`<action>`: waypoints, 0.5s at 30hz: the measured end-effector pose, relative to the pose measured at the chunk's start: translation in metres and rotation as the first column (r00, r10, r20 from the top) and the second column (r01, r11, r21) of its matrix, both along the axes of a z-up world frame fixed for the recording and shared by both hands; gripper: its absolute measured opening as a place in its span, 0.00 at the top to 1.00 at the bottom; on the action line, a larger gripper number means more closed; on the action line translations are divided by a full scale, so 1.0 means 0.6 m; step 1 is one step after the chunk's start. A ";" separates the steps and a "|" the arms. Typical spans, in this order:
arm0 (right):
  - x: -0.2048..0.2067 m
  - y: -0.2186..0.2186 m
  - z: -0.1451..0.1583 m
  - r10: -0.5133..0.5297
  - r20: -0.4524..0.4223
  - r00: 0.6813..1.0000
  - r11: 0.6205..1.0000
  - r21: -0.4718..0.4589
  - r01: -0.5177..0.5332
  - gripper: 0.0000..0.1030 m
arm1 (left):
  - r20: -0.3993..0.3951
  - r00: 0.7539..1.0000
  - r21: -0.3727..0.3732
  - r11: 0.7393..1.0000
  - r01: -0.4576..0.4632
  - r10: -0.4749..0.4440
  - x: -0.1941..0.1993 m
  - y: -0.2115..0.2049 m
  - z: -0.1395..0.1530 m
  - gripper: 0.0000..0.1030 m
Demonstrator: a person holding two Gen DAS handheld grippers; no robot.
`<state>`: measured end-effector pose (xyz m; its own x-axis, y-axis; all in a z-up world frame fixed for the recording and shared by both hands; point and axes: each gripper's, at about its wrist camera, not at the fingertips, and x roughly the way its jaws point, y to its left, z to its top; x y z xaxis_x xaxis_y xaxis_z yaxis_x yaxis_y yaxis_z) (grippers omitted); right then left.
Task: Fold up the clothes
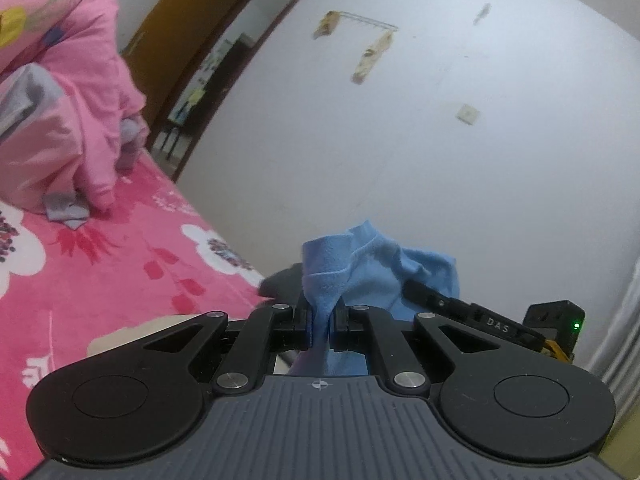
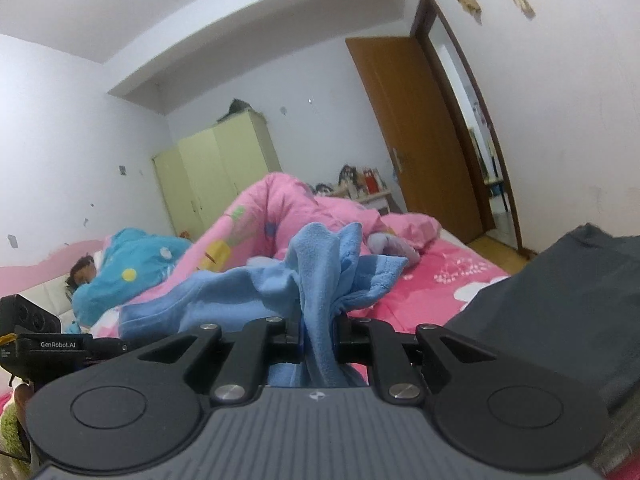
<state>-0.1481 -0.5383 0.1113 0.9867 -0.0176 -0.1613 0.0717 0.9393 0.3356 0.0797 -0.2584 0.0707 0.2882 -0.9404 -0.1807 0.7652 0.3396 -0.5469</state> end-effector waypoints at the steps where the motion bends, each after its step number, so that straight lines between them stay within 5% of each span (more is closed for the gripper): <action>1: 0.016 -0.006 -0.007 0.001 -0.015 1.000 1.000 0.002 -0.001 0.87 | -0.009 1.000 0.008 1.000 -0.013 0.014 0.011 -0.002 -0.006 0.95; 8: 0.147 -0.022 -0.071 0.019 -0.185 0.983 0.999 -0.038 -0.026 0.88 | -0.140 0.983 0.098 0.989 -0.110 0.123 0.098 -0.005 -0.074 0.96; 15: 0.268 -0.014 -0.160 0.030 -0.381 0.924 0.994 -0.082 -0.066 0.88 | -0.230 0.956 0.204 0.970 -0.134 0.181 0.151 -0.007 -0.153 0.97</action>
<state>0.0129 -0.5466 0.0151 0.8520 -0.0044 -0.5234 0.1304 0.9702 0.2042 0.1700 -0.2627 -0.0213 0.3548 -0.8301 -0.4302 0.5439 0.5575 -0.6272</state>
